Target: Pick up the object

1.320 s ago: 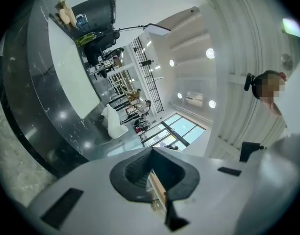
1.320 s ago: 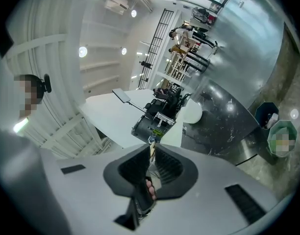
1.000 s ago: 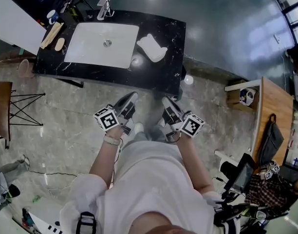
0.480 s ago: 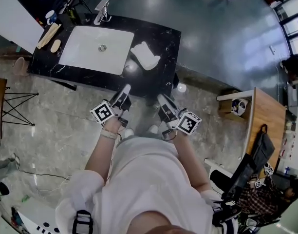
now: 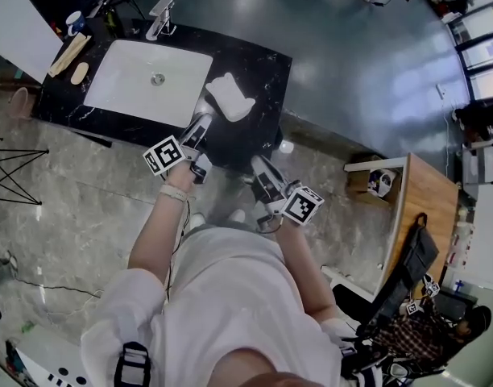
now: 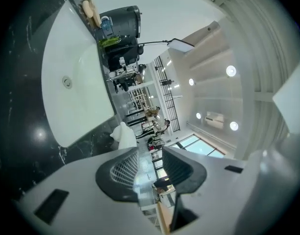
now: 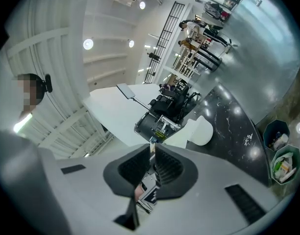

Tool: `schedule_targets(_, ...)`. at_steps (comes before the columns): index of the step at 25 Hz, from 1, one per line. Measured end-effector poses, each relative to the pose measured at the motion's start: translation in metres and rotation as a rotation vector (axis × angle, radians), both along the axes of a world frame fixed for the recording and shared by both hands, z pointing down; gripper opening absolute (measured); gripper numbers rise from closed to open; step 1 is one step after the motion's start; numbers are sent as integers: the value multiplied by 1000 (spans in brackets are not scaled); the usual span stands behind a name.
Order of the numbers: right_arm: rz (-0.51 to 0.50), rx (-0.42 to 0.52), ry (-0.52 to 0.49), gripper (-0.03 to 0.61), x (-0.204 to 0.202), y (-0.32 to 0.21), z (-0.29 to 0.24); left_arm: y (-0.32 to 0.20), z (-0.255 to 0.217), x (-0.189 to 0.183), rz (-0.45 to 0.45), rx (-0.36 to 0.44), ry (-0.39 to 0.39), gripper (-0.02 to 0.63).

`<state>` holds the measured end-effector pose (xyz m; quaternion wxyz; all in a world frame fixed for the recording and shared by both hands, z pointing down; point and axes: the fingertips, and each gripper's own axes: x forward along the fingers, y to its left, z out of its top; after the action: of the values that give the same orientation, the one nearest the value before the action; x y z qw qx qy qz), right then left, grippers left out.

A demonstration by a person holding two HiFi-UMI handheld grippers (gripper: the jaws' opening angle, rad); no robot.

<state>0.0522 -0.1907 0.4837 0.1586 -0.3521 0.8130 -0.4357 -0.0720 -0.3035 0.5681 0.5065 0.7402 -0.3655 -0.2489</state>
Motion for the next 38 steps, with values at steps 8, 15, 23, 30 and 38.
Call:
schedule_targets(8,29,-19,0,26,11,0,7,-48,31,25,56,-81,-82,172)
schedule_targets(15,51,-36,1,26,20,-2,13,-67,57,40,74,-178,-102,222)
schedule_targets(23,66,-44,0,26,29,-3,15,-84,62,63,113,-217,-87,227)
schedule_targets(30,83,-51,-5,26,41,-4,17,-96,71,77,156,-284,-36,211)
schedule_targets(38,101,-64,-19,26,43,-7,19,-102,71,85,205,-273,-95,189)
